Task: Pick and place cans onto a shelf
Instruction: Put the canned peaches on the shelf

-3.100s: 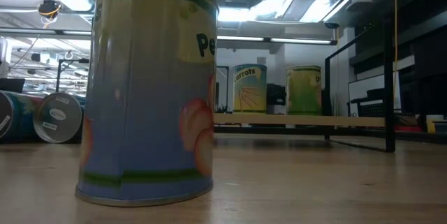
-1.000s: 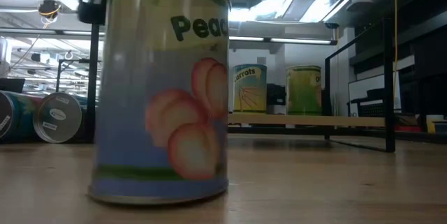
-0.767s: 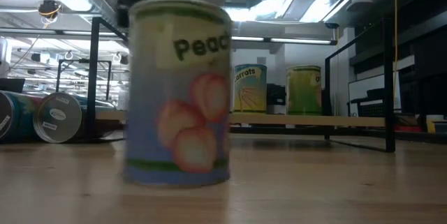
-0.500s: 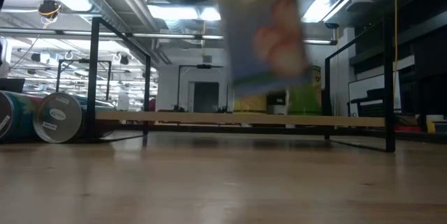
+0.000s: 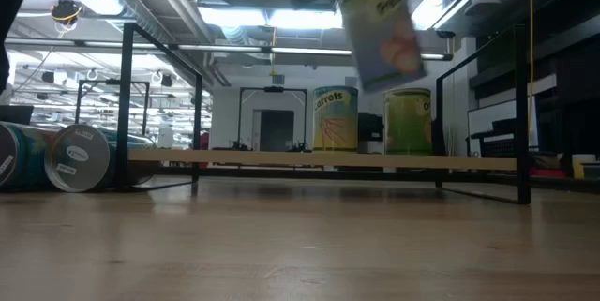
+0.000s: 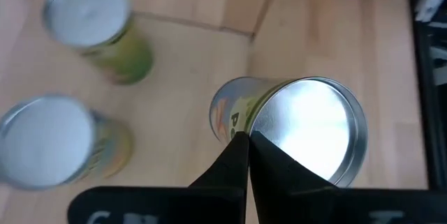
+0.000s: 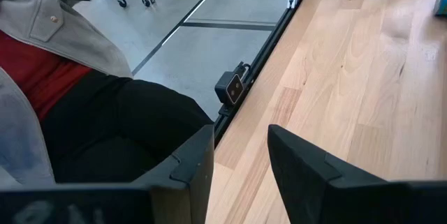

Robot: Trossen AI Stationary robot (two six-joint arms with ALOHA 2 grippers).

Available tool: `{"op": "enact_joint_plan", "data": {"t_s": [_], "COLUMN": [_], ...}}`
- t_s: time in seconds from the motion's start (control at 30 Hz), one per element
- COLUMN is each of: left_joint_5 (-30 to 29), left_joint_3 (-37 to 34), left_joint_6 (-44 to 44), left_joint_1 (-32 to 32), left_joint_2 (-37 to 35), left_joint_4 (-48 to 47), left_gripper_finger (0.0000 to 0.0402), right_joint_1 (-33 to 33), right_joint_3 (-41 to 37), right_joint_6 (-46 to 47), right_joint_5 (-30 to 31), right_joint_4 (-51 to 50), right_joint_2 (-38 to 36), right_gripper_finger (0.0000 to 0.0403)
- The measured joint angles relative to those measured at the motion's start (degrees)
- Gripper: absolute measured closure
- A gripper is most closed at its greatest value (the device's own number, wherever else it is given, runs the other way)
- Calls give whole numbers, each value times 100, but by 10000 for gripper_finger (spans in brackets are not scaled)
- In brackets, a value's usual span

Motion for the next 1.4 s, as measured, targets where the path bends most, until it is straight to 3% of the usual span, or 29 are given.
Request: {"op": "enact_joint_plan", "data": {"t_s": [0.33, 1.4], "left_joint_5": [24, -93], "left_joint_3": [0, -570], "left_joint_6": [-294, -1464], "left_joint_1": [554, 526], "left_joint_2": [44, 44], "left_joint_4": [-622, -204], "left_gripper_finger": [401, 401], "right_joint_1": [0, 0], "right_joint_3": [0, -7], "right_joint_6": [-9, -16], "right_joint_5": [2, 7], "right_joint_4": [-9, -35], "right_joint_2": [0, 0], "right_gripper_finger": [262, 262]}}
